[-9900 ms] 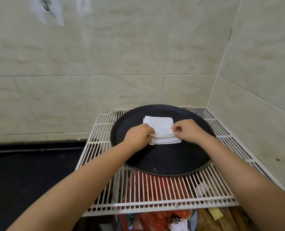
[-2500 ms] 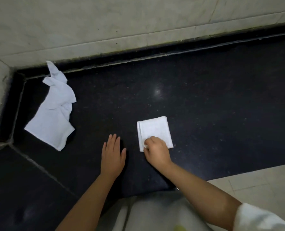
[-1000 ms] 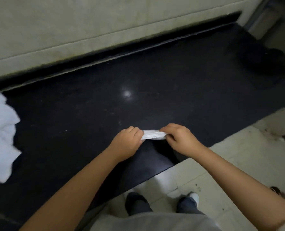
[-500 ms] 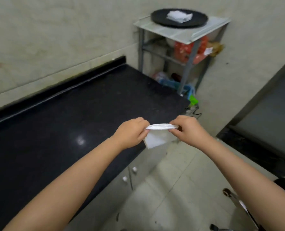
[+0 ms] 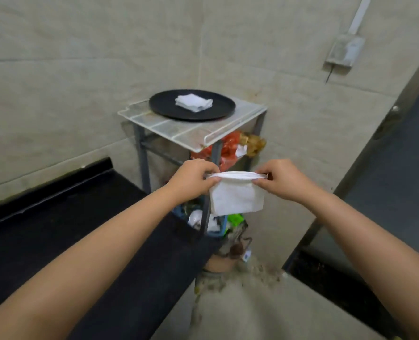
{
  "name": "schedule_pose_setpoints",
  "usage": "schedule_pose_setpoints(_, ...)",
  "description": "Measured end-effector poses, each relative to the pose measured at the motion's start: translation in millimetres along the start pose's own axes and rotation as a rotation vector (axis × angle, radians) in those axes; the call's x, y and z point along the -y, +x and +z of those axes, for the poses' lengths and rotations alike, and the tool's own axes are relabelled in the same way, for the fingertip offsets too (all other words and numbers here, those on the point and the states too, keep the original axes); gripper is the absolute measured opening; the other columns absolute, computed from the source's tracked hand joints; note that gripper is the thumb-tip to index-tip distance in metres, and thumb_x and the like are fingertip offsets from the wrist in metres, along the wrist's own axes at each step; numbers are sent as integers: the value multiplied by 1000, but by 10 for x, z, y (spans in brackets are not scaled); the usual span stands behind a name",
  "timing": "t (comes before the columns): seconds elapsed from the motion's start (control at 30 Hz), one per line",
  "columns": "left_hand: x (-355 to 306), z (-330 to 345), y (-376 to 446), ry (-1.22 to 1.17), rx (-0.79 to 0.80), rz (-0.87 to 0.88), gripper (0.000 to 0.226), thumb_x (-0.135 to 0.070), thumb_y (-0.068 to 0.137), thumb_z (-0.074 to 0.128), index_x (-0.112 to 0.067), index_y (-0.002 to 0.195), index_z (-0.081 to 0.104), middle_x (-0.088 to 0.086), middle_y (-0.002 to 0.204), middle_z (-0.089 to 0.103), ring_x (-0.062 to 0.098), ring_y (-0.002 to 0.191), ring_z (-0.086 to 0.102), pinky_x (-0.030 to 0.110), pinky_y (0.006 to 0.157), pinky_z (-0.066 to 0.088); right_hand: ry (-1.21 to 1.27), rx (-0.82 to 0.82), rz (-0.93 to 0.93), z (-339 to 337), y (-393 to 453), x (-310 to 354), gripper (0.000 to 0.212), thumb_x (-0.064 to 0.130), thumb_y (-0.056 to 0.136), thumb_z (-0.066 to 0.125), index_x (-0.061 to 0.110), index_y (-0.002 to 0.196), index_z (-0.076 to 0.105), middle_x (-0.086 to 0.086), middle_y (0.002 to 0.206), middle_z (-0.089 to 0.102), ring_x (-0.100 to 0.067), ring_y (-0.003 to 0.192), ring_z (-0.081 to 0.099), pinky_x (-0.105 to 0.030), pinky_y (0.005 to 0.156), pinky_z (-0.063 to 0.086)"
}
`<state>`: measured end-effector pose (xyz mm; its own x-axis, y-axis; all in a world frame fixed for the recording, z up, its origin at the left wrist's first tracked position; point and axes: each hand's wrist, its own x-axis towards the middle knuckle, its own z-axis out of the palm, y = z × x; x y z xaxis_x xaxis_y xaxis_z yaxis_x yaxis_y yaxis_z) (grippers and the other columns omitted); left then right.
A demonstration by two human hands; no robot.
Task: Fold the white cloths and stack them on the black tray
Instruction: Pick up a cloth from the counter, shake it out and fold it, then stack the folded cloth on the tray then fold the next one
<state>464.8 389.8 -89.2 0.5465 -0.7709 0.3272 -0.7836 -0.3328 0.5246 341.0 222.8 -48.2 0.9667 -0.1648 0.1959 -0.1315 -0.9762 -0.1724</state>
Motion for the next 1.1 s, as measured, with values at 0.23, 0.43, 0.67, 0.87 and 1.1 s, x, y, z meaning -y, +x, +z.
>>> schedule_pose_setpoints(0.23,278,-271,1629,-224,-153,-130,5,-11,90,56,-12,86,58,-1,62,60,-4,38,56,15,50,52,73,-27,34,-591,1627,-649,18,7,85,56,-2,95,67,-19,83,69,-22,64,57,-13,49,35)
schedule_pose_setpoints(0.43,693,-521,2482,-62,-278,-232,7,-13,87,57,-11,91,62,6,79,67,10,66,65,27,70,52,267,-142,32,-495,2792,-927,19,4,80,58,4,95,69,-19,97,70,-28,85,64,-32,78,49)
schedule_pose_setpoints(0.67,1142,-574,3193,228,-480,-349,18,-10,88,53,-4,104,60,17,97,64,31,90,58,32,74,40,326,-247,-135,-172,4130,-1134,20,0,77,53,-1,89,70,-21,95,69,-32,92,63,-26,62,36)
schedule_pose_setpoints(0.87,1505,-376,3684,397,-562,-510,21,-2,88,48,2,106,57,19,116,56,34,103,54,37,80,40,371,-225,-355,248,5066,-1363,20,-7,75,49,-10,83,67,-31,94,61,-36,93,56,-33,70,35)
schedule_pose_setpoints(1.1,1738,220,3675,522,-238,-697,29,-17,91,49,-10,118,56,8,122,58,26,111,54,33,88,43,196,134,-552,979,5288,-1807,18,-3,75,50,-13,81,63,-26,95,62,-35,95,56,-44,84,44)
